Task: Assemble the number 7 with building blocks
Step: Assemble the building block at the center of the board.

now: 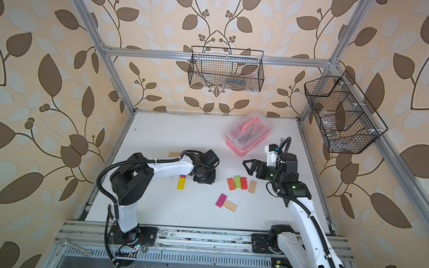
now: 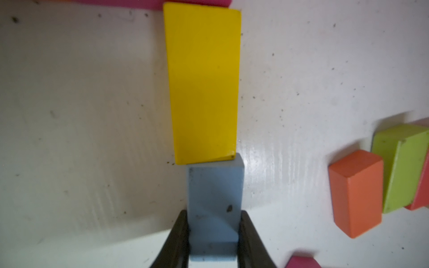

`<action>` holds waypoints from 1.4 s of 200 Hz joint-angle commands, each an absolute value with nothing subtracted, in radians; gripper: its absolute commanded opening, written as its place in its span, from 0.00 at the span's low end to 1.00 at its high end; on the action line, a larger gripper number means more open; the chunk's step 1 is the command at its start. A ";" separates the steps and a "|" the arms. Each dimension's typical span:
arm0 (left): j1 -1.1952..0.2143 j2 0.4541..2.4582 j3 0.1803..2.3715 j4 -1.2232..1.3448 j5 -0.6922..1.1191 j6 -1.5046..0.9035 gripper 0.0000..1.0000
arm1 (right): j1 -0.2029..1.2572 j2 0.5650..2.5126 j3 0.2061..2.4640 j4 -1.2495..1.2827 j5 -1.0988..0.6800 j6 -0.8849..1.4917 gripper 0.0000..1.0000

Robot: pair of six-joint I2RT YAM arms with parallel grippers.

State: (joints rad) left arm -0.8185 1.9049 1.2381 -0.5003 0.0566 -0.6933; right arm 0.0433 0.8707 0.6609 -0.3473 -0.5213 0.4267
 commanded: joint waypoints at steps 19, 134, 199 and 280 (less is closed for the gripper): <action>-0.825 1.926 1.268 -0.520 0.069 -0.715 0.13 | 0.040 0.859 0.648 -0.341 -0.533 0.426 1.00; -0.834 1.759 1.223 -0.577 0.027 -0.720 0.47 | 0.125 0.956 0.694 -0.408 -0.547 0.428 1.00; -0.677 1.288 1.019 -0.648 0.058 -0.657 0.50 | 0.526 1.187 0.593 -0.142 -0.371 0.707 1.00; -0.446 1.049 0.889 -0.735 0.141 -0.513 0.52 | 0.601 1.500 0.659 0.109 -0.400 0.826 1.00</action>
